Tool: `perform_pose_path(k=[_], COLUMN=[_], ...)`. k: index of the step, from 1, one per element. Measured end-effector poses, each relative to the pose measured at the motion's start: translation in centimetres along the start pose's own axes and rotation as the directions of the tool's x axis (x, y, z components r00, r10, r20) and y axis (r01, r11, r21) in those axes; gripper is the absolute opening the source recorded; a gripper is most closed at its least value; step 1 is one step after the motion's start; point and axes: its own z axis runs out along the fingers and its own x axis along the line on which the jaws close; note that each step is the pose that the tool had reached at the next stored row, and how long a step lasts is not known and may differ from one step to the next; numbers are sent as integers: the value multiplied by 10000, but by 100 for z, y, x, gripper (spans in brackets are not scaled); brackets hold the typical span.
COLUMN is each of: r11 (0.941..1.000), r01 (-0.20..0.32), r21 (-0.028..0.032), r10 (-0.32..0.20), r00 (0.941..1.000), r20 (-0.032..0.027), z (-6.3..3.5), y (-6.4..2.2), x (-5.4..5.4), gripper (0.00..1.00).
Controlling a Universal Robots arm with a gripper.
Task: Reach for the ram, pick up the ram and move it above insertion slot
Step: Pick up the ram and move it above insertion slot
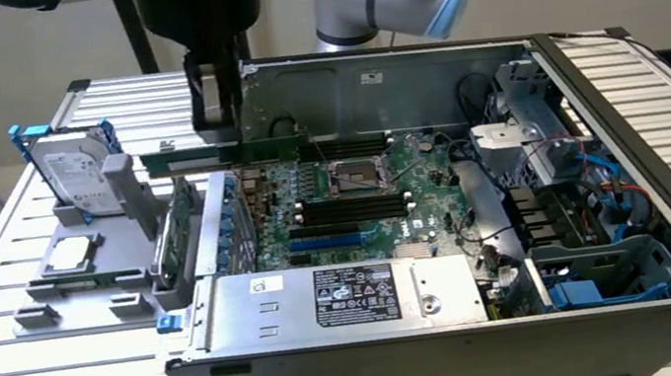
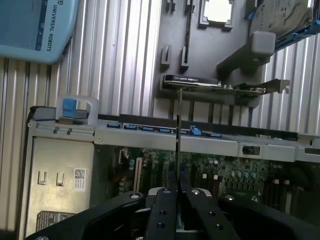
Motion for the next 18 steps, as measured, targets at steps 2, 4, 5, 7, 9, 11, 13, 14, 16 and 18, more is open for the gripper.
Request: perform_pose_path(k=[2,4,5,7,9,11,13,14,16,18], r11=[10000,10000,10000,10000,10000,10000,10000,10000,10000,10000], r01=[1,0,0,1,0,1,1,1,1,1], r21=[0,0,-1,-1,0,0,0,0,0,0], r10=[-1,0,0,-1,0,-1,-1,-1,-1,-1], r00=[10000,10000,10000,10000,10000,10000,10000,10000,10000,10000], r20=[0,0,0,-1,0,-1,0,0,0,-1], z=[-5,-9,-11,-13,-12,-8,-4,-1,3,8], y=[-91,-184,-230,-313,-384,-453,-518,-549,-610,-671], x=[-7,-18,-26,-50,-89,-137,-186,-211,-264,-318], gripper=[13,13,13,13,13,13,13,13,13,13])
